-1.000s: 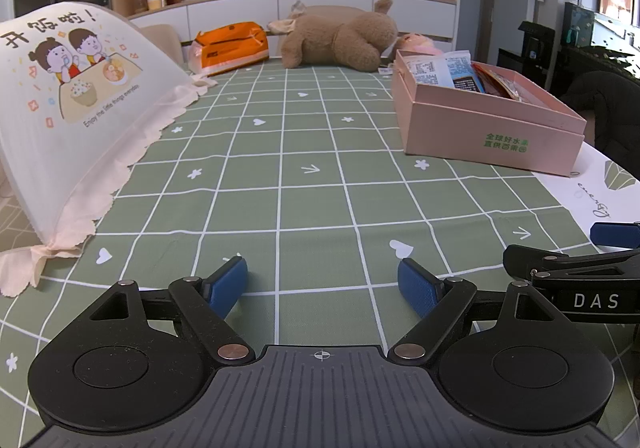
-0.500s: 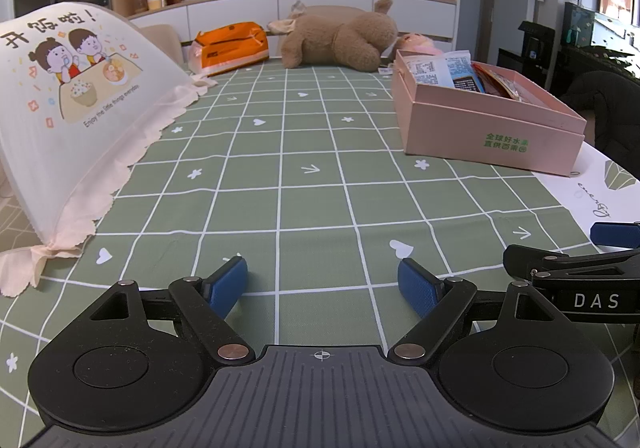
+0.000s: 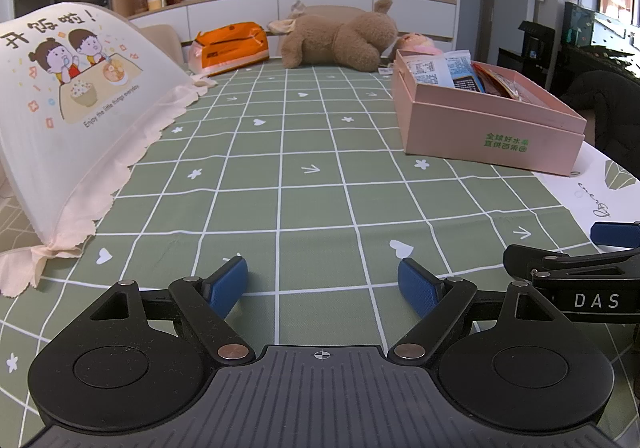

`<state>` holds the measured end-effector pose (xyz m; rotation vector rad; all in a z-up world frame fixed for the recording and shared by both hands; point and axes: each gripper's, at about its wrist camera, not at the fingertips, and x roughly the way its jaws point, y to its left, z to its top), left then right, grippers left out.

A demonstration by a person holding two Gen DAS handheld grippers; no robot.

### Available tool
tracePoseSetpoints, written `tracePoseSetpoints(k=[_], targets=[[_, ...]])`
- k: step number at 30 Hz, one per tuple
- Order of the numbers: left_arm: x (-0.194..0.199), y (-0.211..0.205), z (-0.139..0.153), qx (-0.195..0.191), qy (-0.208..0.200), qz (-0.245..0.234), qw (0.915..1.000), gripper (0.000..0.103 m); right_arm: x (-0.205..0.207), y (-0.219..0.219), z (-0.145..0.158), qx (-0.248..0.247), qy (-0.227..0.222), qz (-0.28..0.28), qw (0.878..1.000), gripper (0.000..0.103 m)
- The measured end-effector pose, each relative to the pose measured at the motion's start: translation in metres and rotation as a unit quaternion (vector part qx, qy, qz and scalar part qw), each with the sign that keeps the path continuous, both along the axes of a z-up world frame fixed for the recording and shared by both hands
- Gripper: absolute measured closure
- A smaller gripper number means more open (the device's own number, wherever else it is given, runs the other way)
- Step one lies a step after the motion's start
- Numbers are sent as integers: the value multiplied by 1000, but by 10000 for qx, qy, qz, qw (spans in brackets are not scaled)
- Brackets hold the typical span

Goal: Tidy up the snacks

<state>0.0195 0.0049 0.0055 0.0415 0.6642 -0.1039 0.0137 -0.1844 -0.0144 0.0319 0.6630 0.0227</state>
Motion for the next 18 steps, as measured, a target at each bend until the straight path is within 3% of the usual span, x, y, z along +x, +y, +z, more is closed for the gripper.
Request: tracePoseSetpoints(k=[18], targets=[[0,2,0,-66,-2,-34,10000,17,0,0,0,0,0,-1,10000,0]])
